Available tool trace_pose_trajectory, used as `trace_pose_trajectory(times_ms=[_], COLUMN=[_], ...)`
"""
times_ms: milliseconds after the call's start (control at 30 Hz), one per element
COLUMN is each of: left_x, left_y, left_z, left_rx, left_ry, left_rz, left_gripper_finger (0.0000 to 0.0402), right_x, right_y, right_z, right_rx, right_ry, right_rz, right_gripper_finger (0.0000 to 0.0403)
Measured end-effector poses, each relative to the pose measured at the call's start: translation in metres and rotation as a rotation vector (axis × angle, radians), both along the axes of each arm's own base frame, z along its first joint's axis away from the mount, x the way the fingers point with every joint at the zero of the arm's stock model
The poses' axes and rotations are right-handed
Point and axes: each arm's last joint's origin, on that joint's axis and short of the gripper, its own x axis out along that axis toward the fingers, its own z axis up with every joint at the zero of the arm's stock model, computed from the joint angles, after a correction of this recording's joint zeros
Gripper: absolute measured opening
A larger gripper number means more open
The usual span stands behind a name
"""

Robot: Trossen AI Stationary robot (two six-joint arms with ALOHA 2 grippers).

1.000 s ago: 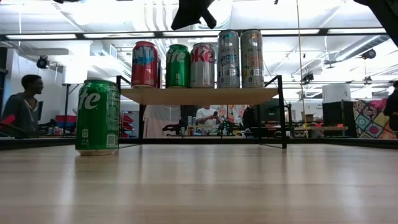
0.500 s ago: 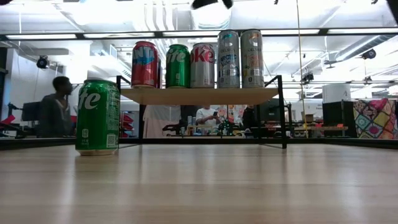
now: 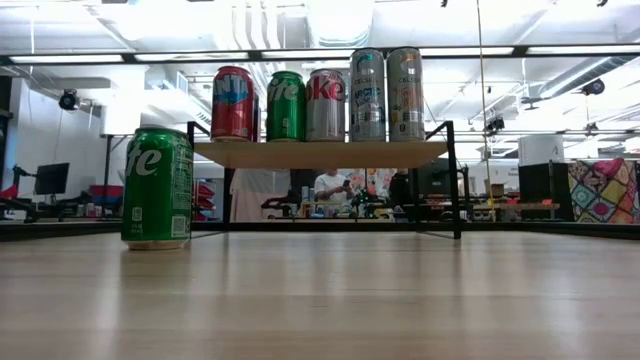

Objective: Place canned beverage on shelf
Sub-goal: Adjust the green soda cans on the shelf

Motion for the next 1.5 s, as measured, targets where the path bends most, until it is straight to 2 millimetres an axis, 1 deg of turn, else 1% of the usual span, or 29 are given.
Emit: trace_pose_trajectory(times_ms=[133, 167, 267, 333, 500, 633, 700, 900, 1200, 1400, 1500], left_x=[0.021, 0.025, 0.038, 0.045, 0.062, 0.071, 0.075, 0.076, 0.067, 0.066, 0.065], left_y=[0.022, 0.028, 0.042, 0.051, 0.066, 0.070, 0.071, 0.073, 0.074, 0.074, 0.074], left_z=[0.004, 0.004, 0.005, 0.007, 0.000, -0.011, -0.014, -0.014, -0.010, -0.009, -0.012], left_rx=[-0.028, -0.054, -0.164, -0.225, -0.297, -0.341, -0.352, -0.354, -0.349, -0.352, -0.365], left_ry=[0.130, 0.158, 0.223, 0.256, 0.398, 0.515, 0.537, 0.540, 0.548, 0.548, 0.574], left_rz=[0.065, 0.054, -0.060, -0.109, -0.079, -0.066, -0.066, -0.057, 0.006, 0.008, 0.014], left_gripper_finger=[0.0032, 0.0017, 0.0016, 0.0007, 0.0001, 0.0000, 0.0000, 0.0000, 0.0000, 0.0000, 0.0000], right_x=[-0.018, -0.022, -0.034, -0.039, -0.046, -0.046, -0.046, -0.046, -0.046, -0.046, -0.046], right_y=[0.002, 0.002, 0.003, 0.003, 0.002, 0.002, 0.002, 0.002, 0.002, 0.002, 0.002], right_z=[-0.002, -0.002, -0.003, -0.005, -0.007, -0.007, -0.008, -0.008, -0.008, -0.008, -0.008], right_rx=[-0.019, -0.020, -0.022, -0.021, -0.020, -0.020, -0.020, -0.024, -0.018, -0.009, -0.009], right_ry=[-0.028, -0.035, -0.043, -0.043, -0.040, -0.036, -0.036, -0.030, -0.033, -0.036, -0.036], right_rz=[-0.009, -0.015, -0.027, -0.033, -0.048, -0.046, -0.046, -0.045, -0.047, -0.050, -0.051], right_gripper_finger=[0.0009, 0.0009, 0.0009, 0.0009, 0.0009, 0.0009, 0.0009, 0.0009, 0.0009, 0.0009, 0.0009])
